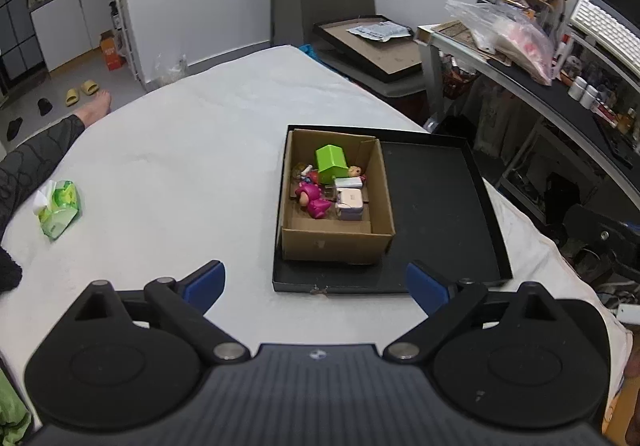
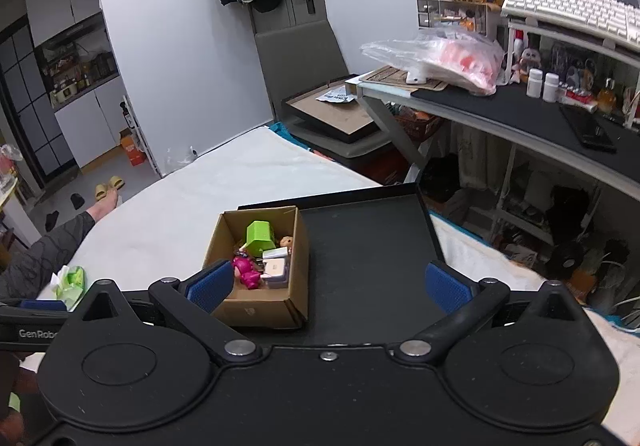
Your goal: Organize rigid objects
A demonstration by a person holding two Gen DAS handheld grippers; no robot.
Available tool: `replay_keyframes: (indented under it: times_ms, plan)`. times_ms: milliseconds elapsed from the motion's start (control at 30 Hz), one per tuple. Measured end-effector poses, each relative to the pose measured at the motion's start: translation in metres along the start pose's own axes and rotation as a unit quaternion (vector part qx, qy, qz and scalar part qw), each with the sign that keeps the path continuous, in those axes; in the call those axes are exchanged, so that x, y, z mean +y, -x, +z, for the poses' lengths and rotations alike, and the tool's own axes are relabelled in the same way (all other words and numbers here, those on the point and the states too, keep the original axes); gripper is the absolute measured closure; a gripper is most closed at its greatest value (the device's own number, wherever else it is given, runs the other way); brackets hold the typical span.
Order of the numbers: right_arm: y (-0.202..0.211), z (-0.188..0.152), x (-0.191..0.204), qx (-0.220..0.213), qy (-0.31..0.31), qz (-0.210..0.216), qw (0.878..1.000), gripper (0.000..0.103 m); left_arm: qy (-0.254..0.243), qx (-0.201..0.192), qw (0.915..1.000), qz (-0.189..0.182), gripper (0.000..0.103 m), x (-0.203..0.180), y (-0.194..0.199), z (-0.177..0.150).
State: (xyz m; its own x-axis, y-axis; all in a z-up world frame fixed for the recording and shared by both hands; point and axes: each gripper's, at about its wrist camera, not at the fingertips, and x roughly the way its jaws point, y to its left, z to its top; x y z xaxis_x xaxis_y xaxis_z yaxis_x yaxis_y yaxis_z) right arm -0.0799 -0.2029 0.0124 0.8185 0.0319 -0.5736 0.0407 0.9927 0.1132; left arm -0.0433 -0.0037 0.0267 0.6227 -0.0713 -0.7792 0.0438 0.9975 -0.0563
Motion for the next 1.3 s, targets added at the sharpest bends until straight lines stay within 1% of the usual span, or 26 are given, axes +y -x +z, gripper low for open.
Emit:
replay_keyframes:
  times_ms: [233,333,600,767,933,1067,1300]
  plan:
    - [0.008,-0.003,0.000,0.001,0.002,0.001,1.000,0.000,-0.009,-0.008,0.9999,-0.003,0.006,0.000,0.015,-0.005]
    - [0.010,-0.004,0.001,0.003,0.005,0.007,1.000,0.000,-0.008,-0.017,0.9998,-0.008,0.006,0.002,0.020,-0.008]
    - [0.012,-0.006,0.006,0.009,0.008,0.024,1.000,0.000,-0.006,-0.019,0.9998,-0.004,0.006,0.007,0.025,-0.011]
    - [0.011,-0.008,0.010,0.017,0.023,0.019,0.999,0.000,-0.004,-0.020,0.9998,-0.005,0.006,0.010,0.028,-0.012]
    - [0.013,-0.008,0.007,0.014,0.009,0.021,1.000,0.000,-0.007,-0.017,0.9998,-0.005,0.006,0.011,0.027,-0.014]
    - [0.013,-0.008,0.006,0.014,0.010,0.012,1.000,0.000,-0.007,-0.016,0.9998,-0.004,0.006,0.011,0.028,-0.014]
    - [0.014,-0.008,0.002,0.014,0.006,0.008,1.000,0.000,-0.004,-0.015,0.9998,-0.010,0.006,0.011,0.029,-0.014]
